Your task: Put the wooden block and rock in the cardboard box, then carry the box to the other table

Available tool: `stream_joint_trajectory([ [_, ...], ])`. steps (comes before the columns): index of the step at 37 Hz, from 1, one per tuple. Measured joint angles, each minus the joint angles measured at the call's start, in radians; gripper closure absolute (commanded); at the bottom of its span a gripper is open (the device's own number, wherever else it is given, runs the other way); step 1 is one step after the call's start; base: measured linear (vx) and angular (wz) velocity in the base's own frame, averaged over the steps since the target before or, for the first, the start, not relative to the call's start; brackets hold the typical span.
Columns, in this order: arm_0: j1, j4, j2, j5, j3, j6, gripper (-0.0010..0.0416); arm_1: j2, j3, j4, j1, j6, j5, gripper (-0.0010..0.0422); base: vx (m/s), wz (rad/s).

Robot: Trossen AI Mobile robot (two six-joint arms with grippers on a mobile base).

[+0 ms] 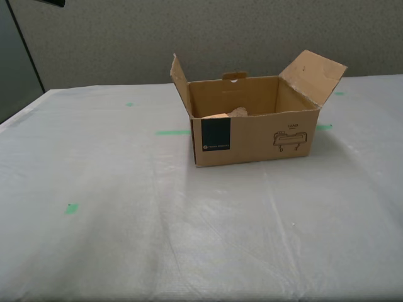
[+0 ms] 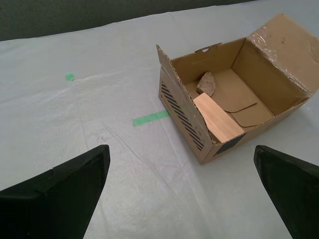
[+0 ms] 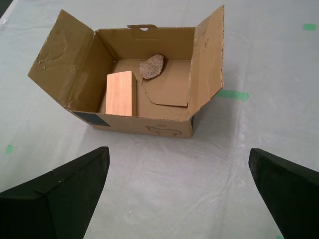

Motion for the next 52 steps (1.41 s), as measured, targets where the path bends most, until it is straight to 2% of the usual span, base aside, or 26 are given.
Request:
stream_joint_trajectory([
  [52,-0.001,0.000,0.000,0.000,0.000,0.000,0.0016,0.000,0.000,0.000,0.000,0.000,0.000,0.0016,0.000,0.000],
])
